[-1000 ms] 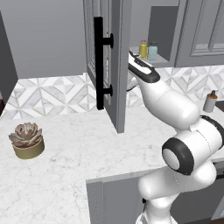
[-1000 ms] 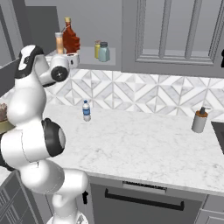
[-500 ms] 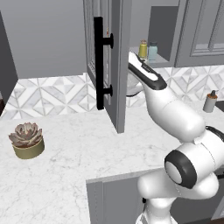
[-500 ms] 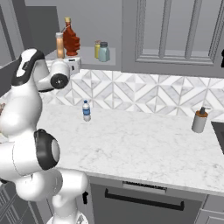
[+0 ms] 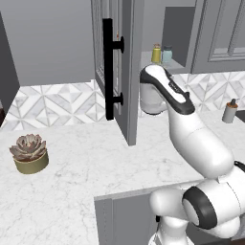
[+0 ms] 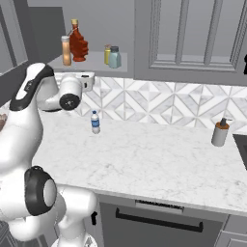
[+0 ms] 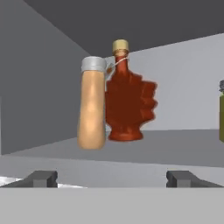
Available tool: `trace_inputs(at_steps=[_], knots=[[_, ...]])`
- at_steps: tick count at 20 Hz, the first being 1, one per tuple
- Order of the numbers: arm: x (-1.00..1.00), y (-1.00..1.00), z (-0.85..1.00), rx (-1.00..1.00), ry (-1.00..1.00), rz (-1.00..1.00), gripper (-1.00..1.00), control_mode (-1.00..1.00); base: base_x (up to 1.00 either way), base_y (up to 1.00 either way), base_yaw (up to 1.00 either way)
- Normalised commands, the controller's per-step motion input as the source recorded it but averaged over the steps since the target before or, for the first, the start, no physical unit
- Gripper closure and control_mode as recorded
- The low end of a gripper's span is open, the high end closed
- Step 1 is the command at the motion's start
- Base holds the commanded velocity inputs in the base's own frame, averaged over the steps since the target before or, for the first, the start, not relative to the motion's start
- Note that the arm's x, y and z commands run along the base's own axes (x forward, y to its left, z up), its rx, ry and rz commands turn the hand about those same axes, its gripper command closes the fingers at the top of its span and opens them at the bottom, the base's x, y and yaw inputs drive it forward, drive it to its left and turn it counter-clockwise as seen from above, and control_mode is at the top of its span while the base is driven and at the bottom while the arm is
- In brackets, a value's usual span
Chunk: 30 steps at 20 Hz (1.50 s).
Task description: Put the shaker and condiment bottle from the counter next to their counterparts in the cabinet.
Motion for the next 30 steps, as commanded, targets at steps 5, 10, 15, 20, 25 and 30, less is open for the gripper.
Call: trace_inputs(at_steps=[5,10,15,20,25,30], knots=[[-0.54,-0.53,0.00,0.14,0.10,0.00,-1.00,-1.00,0.00,0.00,0.00],[-0.47,-0.55,0.00,0.15,0.15,0.00,-1.00,-1.00,0.00,0.00,0.00],[-0.44,-0.58,0.00,0.18,0.20,0.00,-1.00,-1.00,0.00,0.00,0.00],[-0.53,-0.66,0.00,0.20,0.20,0.00,-1.00,-1.00,0.00,0.00,0.00],[-0.68,-0.71,0.00,0.23,0.14,0.00,-1.00,-1.00,0.00,0.00,0.00],[-0.83,-0.69,0.00,0.23,0.11,0.00,-1.00,-1.00,0.00,0.00,0.00]])
